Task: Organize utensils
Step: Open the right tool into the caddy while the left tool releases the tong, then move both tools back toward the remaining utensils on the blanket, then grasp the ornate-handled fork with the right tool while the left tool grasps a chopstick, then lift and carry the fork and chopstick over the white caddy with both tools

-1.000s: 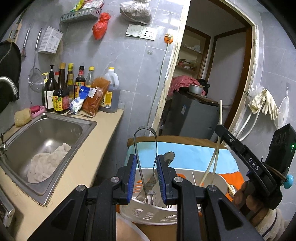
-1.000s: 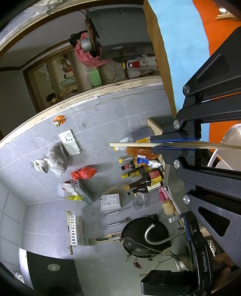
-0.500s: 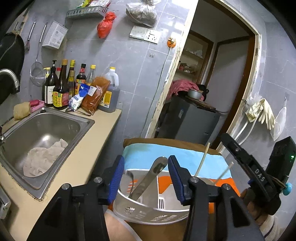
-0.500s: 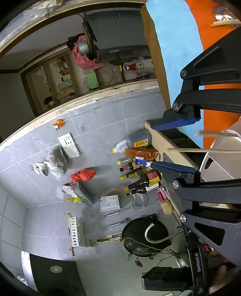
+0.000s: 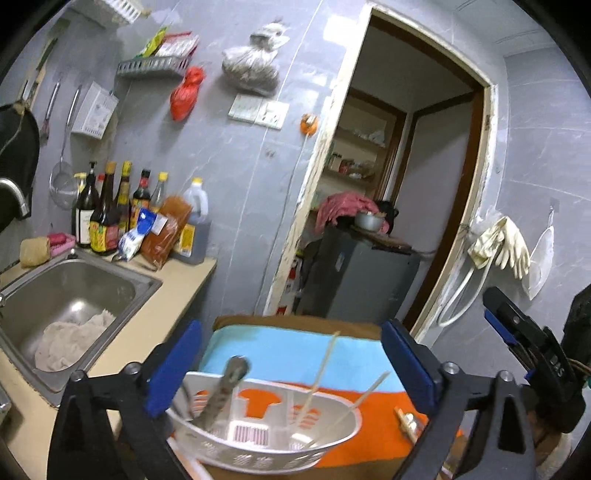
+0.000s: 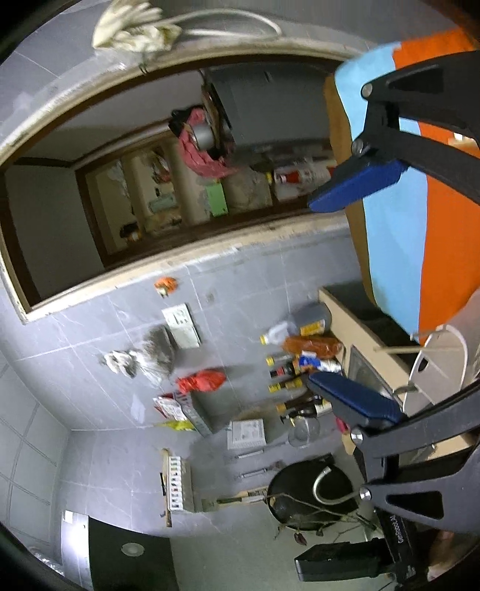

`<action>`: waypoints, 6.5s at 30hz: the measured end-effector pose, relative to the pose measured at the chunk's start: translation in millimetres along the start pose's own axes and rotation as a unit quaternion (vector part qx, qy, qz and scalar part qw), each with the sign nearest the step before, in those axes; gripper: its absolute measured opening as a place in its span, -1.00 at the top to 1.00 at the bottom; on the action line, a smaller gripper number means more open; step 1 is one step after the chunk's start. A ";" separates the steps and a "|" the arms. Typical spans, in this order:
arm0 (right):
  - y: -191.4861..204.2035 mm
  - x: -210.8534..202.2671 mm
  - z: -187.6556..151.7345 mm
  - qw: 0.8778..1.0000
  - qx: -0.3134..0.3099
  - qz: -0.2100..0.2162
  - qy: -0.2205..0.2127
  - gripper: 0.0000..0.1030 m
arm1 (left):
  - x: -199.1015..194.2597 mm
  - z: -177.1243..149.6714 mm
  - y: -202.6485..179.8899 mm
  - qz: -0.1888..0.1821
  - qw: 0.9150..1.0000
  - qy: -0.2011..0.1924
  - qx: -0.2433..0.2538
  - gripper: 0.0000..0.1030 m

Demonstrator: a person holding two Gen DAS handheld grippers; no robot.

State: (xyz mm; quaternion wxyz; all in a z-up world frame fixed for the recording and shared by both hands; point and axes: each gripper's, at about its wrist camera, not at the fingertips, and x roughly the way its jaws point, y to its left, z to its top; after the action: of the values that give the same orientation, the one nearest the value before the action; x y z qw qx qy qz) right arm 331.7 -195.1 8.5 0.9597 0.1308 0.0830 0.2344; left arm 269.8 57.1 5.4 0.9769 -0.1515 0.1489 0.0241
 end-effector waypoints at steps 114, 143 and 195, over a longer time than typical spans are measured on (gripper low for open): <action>-233.7 56.7 -161.4 0.917 0.006 0.034 0.398 0.74 | 168.8 -208.7 -133.7 -0.112 0.920 0.373 -0.034 0.89; -215.4 39.8 -172.2 0.878 0.051 -0.016 0.476 0.86 | 159.1 -197.4 -143.6 -0.109 0.913 0.392 0.004 0.90; -70.9 -90.4 -38.8 0.991 0.031 -0.057 0.119 0.96 | 24.4 -55.5 -45.6 -0.164 0.976 0.128 -0.065 0.90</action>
State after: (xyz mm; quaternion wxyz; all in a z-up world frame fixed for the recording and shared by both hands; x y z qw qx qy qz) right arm 274.2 -290.2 -40.2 0.9503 0.1271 0.2111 0.1901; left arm 281.6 -3.1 -39.2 0.9285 -0.2387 0.2441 -0.1460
